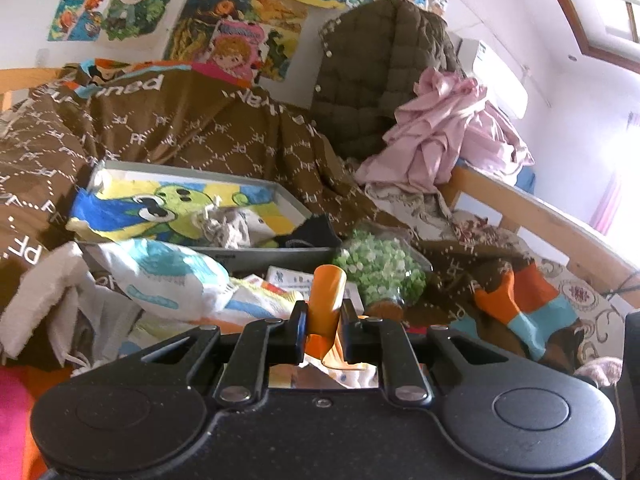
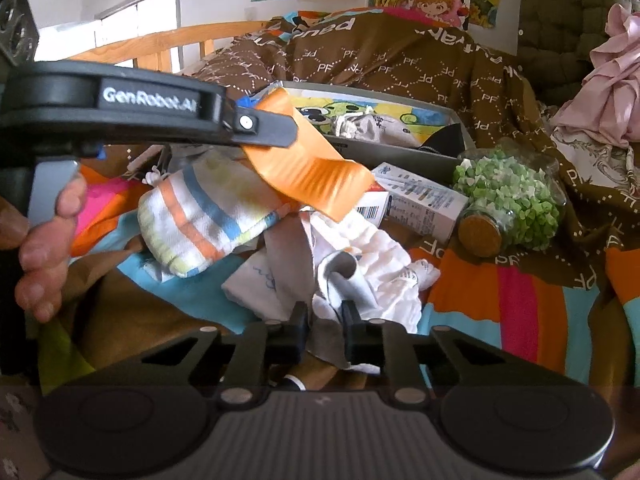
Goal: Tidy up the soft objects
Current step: 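Lift the white cloth with the right gripper toward the tray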
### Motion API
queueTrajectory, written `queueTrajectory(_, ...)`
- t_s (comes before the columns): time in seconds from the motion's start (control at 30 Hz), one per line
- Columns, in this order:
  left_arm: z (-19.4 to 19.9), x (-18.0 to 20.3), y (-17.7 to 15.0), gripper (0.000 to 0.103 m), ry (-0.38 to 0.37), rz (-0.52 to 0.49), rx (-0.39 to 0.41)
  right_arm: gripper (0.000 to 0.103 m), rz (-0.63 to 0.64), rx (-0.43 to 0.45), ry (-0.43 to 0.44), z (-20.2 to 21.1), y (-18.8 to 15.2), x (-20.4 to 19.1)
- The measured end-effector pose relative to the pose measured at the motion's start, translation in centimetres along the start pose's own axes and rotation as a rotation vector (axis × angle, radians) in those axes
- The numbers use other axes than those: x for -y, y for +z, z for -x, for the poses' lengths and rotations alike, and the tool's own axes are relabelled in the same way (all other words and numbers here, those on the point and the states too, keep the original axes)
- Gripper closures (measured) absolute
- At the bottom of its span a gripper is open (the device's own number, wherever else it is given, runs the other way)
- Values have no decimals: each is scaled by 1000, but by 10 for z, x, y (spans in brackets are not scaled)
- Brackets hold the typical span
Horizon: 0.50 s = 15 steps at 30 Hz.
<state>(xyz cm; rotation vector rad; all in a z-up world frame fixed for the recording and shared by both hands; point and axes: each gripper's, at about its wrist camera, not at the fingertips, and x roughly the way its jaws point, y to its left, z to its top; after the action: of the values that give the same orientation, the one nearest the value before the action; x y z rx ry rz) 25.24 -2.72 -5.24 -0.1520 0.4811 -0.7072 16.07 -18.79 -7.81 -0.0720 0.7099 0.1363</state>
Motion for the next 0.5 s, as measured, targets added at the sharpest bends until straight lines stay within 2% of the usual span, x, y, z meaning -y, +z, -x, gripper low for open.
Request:
queueTrajectory(0.2, 18, 0, 7, 86, 37, 31, 62, 88, -9, 41, -15, 7, 1, 2)
queueTrajectory(0.5, 44, 0, 16, 86, 85, 83, 152, 88, -47, 147, -13, 27, 4, 9)
